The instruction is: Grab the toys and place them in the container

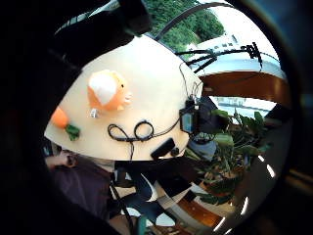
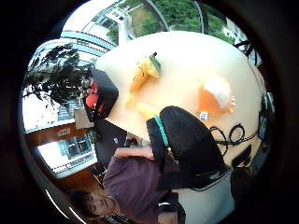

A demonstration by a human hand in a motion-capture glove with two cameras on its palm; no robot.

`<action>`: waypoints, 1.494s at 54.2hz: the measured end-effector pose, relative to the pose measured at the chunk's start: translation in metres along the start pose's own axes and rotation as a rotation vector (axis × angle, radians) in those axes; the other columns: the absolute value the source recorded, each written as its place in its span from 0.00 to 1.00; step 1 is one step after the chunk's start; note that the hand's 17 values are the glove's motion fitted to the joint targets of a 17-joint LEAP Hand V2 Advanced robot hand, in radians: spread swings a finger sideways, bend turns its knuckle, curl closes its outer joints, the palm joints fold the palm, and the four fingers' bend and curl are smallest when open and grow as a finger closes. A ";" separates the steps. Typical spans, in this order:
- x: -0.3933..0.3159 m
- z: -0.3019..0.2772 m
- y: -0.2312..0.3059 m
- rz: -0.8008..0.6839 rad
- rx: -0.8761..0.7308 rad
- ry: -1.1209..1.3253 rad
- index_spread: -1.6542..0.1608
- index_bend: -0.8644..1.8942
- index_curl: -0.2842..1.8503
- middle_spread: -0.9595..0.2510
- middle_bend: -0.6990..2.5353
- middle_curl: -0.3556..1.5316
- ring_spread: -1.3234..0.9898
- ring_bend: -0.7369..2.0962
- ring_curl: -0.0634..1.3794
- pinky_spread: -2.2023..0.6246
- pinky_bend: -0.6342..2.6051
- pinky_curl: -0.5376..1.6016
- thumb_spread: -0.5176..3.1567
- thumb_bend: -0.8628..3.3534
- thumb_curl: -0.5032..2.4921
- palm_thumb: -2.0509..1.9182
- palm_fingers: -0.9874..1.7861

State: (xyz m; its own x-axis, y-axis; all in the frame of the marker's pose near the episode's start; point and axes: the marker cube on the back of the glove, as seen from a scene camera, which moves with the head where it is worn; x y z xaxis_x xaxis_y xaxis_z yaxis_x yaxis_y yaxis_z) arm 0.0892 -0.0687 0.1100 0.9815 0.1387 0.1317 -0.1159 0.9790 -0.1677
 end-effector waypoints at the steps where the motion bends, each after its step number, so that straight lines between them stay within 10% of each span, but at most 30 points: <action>1: 0.002 0.004 -0.002 0.004 -0.007 -0.004 0.76 0.34 0.22 0.75 0.26 0.32 0.56 0.39 0.19 0.79 0.50 0.42 0.51 0.20 0.23 0.51 0.27; 26: 0.043 0.164 -0.055 0.183 -0.252 -0.062 0.76 0.34 0.20 0.78 0.25 0.30 0.59 0.40 0.22 0.80 0.54 0.43 0.48 0.20 0.25 0.52 0.29; 48: 0.039 0.184 -0.076 0.171 0.051 -0.169 0.76 0.37 0.22 0.72 0.34 0.35 0.48 0.61 0.34 0.70 0.55 0.43 0.51 0.25 0.32 0.64 0.55; 81: -0.016 0.001 -0.078 0.098 0.228 -0.165 0.65 0.54 0.36 0.47 0.52 0.57 0.38 0.71 0.50 0.66 0.57 0.48 0.30 0.25 0.45 0.70 0.64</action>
State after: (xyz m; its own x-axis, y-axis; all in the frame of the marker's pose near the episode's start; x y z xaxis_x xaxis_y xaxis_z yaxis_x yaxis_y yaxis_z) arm 0.0828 -0.1473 0.1218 0.9281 0.2387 0.2859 -0.2586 0.9654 0.0336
